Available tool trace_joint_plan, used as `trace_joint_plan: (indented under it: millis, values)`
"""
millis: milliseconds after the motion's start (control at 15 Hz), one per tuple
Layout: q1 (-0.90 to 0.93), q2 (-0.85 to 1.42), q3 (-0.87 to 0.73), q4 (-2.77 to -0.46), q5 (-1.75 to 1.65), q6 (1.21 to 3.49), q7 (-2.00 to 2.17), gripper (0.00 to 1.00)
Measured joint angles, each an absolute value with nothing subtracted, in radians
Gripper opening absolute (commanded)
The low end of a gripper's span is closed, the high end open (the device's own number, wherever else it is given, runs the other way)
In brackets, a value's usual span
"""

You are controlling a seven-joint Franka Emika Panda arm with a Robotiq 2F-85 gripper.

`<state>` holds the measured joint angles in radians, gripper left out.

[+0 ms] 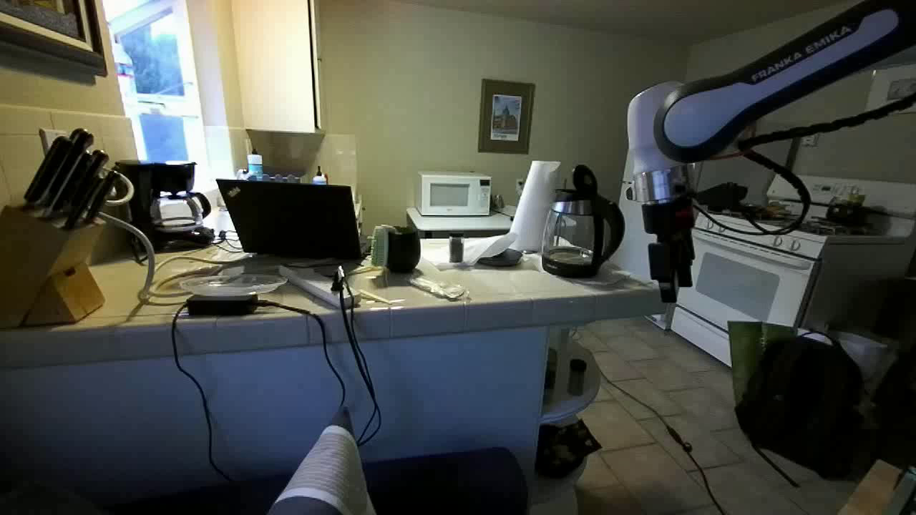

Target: Put the bottle on the shelf on the counter top

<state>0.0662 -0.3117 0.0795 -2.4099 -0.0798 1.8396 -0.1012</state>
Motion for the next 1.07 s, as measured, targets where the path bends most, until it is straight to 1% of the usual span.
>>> trace_joint_plan:
  millis: [800,933,1067]
  values:
    - [0.066,-0.312,0.078,-2.41,-0.08,1.841,-0.099,1.0]
    - [0.066,-0.311,0.073,-2.418,-0.079,1.883,-0.098,1.0]
    - [0.066,-0.309,0.073,-2.456,-0.078,1.99,-0.085,1.0]
